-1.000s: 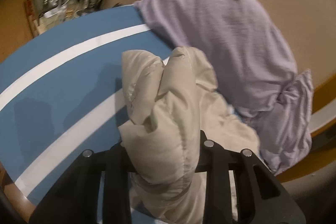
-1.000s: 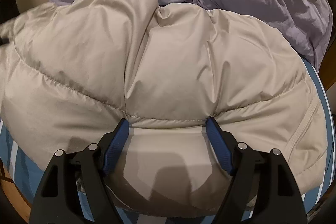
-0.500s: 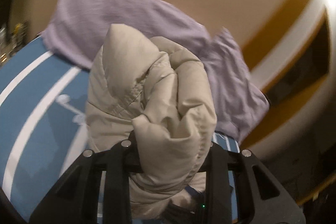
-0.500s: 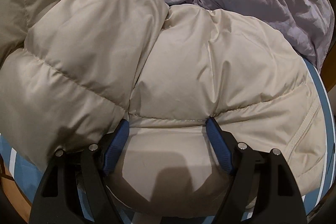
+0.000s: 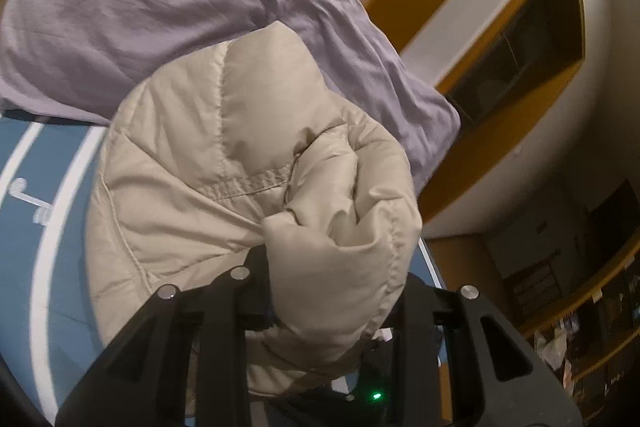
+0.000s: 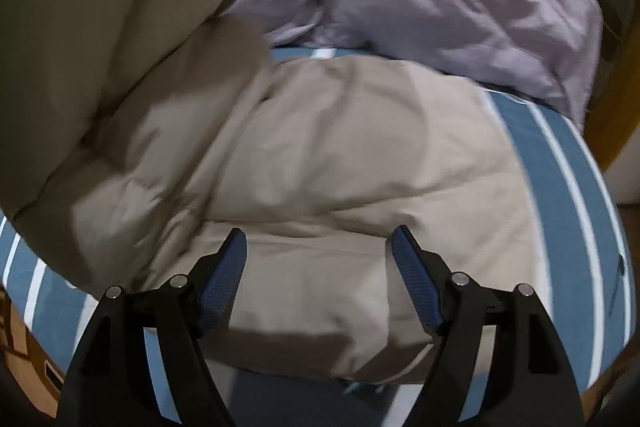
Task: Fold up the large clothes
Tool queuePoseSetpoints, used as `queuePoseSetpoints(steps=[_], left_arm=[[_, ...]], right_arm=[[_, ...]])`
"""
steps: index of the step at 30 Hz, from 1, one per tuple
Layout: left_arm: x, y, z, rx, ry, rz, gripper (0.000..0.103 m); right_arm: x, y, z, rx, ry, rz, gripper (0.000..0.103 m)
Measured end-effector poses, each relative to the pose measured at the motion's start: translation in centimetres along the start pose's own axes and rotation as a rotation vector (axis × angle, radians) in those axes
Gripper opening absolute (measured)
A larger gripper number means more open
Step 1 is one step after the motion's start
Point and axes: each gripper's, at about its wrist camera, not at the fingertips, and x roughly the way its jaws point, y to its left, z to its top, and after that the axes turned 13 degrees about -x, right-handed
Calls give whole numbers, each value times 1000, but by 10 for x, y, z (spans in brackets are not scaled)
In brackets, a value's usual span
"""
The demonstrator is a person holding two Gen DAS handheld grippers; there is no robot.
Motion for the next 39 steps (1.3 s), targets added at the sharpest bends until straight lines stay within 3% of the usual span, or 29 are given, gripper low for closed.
queuePoseSetpoints(steps=[12, 22, 27, 34, 39], left_arm=[[72, -42, -46, 106, 175, -2, 30], [128, -78, -92, 263, 297, 70, 35], [123, -89, -93, 299, 290, 89, 51], [92, -103, -78, 312, 242, 60, 62], [59, -102, -58, 317, 153, 65, 67]], right_arm=[[-18, -89, -39, 180, 30, -156, 77], [-36, -142, -79, 330, 53, -245, 77], [-48, -155, -88, 379, 46, -271, 77], [-62, -166, -80, 399, 2, -282, 77], [-67, -162, -74, 392, -17, -279, 77]])
